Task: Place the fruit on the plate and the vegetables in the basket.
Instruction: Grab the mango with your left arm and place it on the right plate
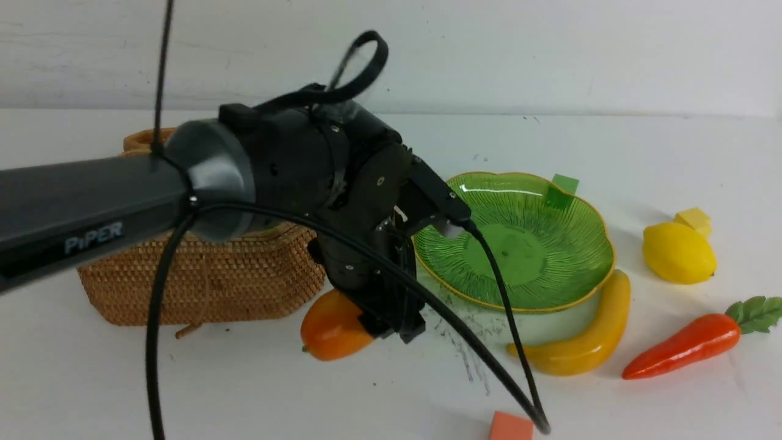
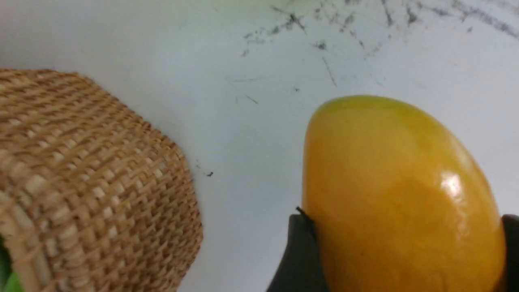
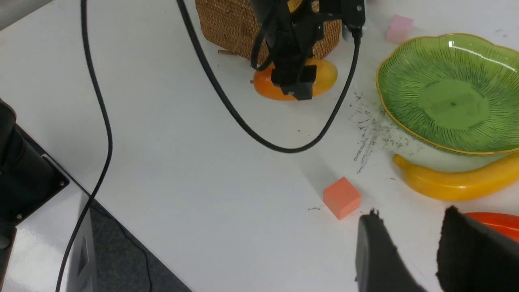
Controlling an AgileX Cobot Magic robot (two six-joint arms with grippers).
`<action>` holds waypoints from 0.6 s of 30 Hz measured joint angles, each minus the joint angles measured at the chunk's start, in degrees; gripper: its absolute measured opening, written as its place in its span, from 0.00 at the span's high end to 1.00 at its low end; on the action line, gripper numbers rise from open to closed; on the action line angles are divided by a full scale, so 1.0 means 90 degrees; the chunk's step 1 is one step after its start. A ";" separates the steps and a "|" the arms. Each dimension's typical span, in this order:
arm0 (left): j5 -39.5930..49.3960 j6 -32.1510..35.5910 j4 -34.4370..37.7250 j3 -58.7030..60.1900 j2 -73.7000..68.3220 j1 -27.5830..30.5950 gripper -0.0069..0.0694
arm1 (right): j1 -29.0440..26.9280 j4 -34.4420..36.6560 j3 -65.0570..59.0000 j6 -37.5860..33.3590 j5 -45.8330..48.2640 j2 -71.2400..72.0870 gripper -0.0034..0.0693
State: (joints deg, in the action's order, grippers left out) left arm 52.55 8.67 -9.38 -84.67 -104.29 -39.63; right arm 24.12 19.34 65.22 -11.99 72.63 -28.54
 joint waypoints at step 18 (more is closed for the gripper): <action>-0.5158 0.0708 0.0806 -0.0143 -0.0794 0.0000 0.20 | 0.0000 -0.1431 0.0000 0.0330 -0.1640 0.0000 0.62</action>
State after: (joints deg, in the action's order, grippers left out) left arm 6.12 15.05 -2.13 -85.96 -111.44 -39.63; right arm 24.12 6.47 65.22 -9.02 57.87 -28.54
